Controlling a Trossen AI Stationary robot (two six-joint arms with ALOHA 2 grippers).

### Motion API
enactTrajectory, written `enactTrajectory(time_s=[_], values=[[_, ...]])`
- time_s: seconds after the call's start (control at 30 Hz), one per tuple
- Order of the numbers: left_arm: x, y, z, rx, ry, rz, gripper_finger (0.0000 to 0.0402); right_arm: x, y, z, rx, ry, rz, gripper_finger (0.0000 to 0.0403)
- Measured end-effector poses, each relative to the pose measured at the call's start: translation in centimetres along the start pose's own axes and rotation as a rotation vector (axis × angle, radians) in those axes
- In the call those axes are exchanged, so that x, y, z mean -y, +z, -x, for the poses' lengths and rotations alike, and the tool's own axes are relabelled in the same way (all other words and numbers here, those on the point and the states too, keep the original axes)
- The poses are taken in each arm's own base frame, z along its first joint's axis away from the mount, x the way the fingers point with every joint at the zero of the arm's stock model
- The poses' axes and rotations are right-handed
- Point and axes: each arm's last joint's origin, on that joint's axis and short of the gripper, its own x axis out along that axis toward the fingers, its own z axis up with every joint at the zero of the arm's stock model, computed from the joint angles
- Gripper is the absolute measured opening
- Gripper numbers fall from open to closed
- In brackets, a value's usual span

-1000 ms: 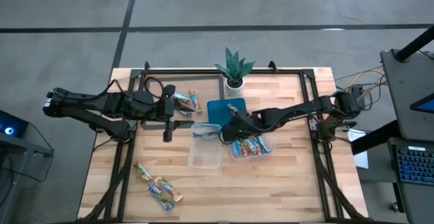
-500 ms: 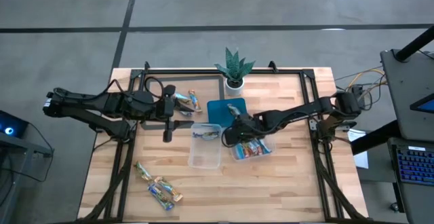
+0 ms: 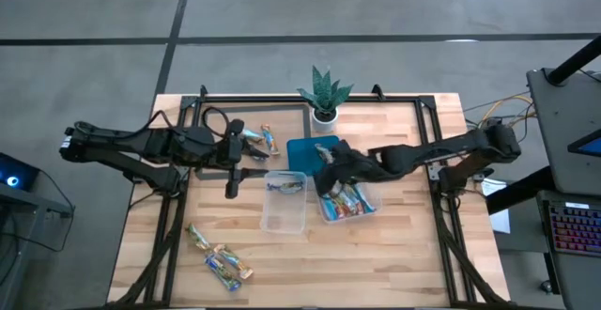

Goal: Pick and place Granola Bars by type
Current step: Put the yellow granola bar into the blue bin

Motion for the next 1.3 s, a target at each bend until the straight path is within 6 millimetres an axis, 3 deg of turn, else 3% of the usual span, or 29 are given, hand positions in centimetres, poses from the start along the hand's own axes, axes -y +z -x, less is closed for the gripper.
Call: enactTrajectory(time_s=[0.13, 0.23, 0.5, 0.77, 1.3], values=[[0.0, -0.1, -0.2, -0.011, 0.000, 0.002, 0.0158, -1.0, 0.4, 2.7, 0.152, 0.065, 0.204, 0.0194], [0.1, -0.1, -0.3, -0.015, -0.009, 0.002, 0.0158, -0.6, 0.7, 3.8, 0.211, 0.114, 0.263, 0.0190], [0.1, -0.3, -0.8, -0.033, -0.003, 0.012, 0.0158, 2.4, -0.5, 5.4, 0.267, 0.301, 0.334, 0.0188], [-0.4, -0.5, -1.4, -0.044, 0.201, 0.188, 0.0158, 5.5, -2.0, 7.0, 0.365, 0.598, 0.514, 0.0189], [-0.9, -0.5, -1.4, -0.016, 0.321, 0.280, 0.0158, 12.9, -5.4, 8.6, 0.448, 0.695, 0.535, 0.0188]])
